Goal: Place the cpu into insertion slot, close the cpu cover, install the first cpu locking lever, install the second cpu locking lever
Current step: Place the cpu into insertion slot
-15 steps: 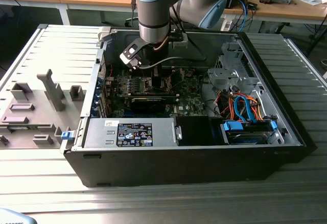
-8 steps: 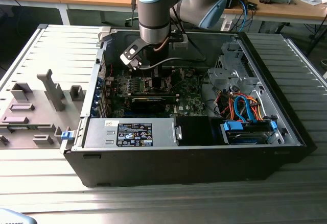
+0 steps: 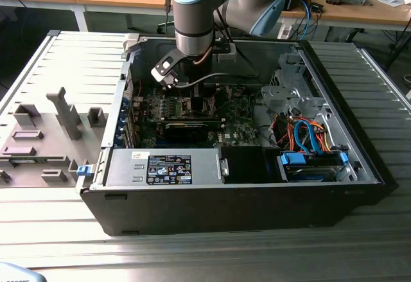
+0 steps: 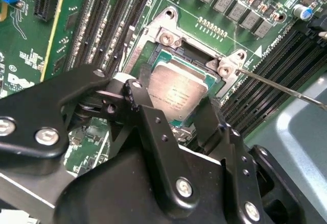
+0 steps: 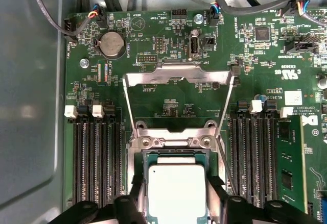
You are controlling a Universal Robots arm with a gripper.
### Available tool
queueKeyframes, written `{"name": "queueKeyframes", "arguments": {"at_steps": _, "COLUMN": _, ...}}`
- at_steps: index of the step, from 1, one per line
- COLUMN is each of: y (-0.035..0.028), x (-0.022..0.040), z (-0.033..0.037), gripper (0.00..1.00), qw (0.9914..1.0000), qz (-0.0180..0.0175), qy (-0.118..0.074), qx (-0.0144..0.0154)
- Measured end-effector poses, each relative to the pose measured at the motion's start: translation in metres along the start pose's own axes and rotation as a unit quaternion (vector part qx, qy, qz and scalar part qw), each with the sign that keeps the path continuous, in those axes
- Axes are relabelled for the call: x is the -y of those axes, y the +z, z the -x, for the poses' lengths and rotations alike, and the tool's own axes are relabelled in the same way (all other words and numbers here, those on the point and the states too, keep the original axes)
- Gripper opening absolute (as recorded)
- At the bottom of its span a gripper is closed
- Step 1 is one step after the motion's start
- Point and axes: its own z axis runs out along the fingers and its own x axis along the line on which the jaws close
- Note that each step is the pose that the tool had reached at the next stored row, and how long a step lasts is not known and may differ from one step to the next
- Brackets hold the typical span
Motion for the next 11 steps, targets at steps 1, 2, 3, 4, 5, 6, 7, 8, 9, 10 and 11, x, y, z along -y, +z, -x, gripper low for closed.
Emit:
{"name": "queueKeyframes", "arguments": {"at_steps": 1, "y": -0.0002, "x": 0.0001, "z": 0.0002, "gripper": 0.61, "qw": 1.0, "qz": -0.0001, "qy": 0.0, "qx": 0.0003}}
{"name": "queueKeyframes", "arguments": {"at_steps": 2, "y": -0.0003, "x": 0.0001, "z": 0.0002, "gripper": 0.61, "qw": 1.0, "qz": -0.0003, "qy": 0.0, "qx": 0.0005}}
{"name": "queueKeyframes", "arguments": {"at_steps": 3, "y": -0.0004, "x": 0.0001, "z": 0.0002, "gripper": 0.61, "qw": 1.0, "qz": -0.0003, "qy": 0.0, "qx": 0.0005}}
{"name": "queueKeyframes", "arguments": {"at_steps": 4, "y": -0.0005, "x": 0.0001, "z": 0.0002, "gripper": 0.61, "qw": 1.0, "qz": -0.0003, "qy": 0.0, "qx": 0.0005}}
{"name": "queueKeyframes", "arguments": {"at_steps": 5, "y": -0.0016, "x": 0.0, "z": 0.0002, "gripper": 0.61, "qw": 1.0, "qz": -0.0003, "qy": 0.0, "qx": 0.0005}}
{"name": "queueKeyframes", "arguments": {"at_steps": 6, "y": -0.0035, "x": -0.0001, "z": 0.0002, "gripper": 0.61, "qw": 1.0, "qz": -0.0003, "qy": 0.0, "qx": 0.0005}}
{"name": "queueKeyframes", "arguments": {"at_steps": 7, "y": -0.0067, "x": -0.0003, "z": 0.0002, "gripper": 0.61, "qw": 1.0, "qz": -0.0004, "qy": 0.0, "qx": 0.0005}}
{"name": "queueKeyframes", "arguments": {"at_steps": 8, "y": -0.0092, "x": -0.0005, "z": 0.0001, "gripper": 0.61, "qw": 1.0, "qz": -0.0003, "qy": 0.0, "qx": 0.0005}}
{"name": "queueKeyframes", "arguments": {"at_steps": 9, "y": -0.0106, "x": -0.0006, "z": 0.0001, "gripper": 0.61, "qw": 1.0, "qz": -0.0003, "qy": 0.0, "qx": 0.0005}}
{"name": "queueKeyframes", "arguments": {"at_steps": 10, "y": -0.0117, "x": -0.0007, "z": 0.0001, "gripper": 0.61, "qw": 1.0, "qz": -0.0003, "qy": 0.0, "qx": 0.0005}}
{"name": "queueKeyframes", "arguments": {"at_steps": 11, "y": -0.0134, "x": -0.0009, "z": 0.0, "gripper": 0.61, "qw": 1.0, "qz": -0.0003, "qy": 0.0, "qx": 0.0005}}
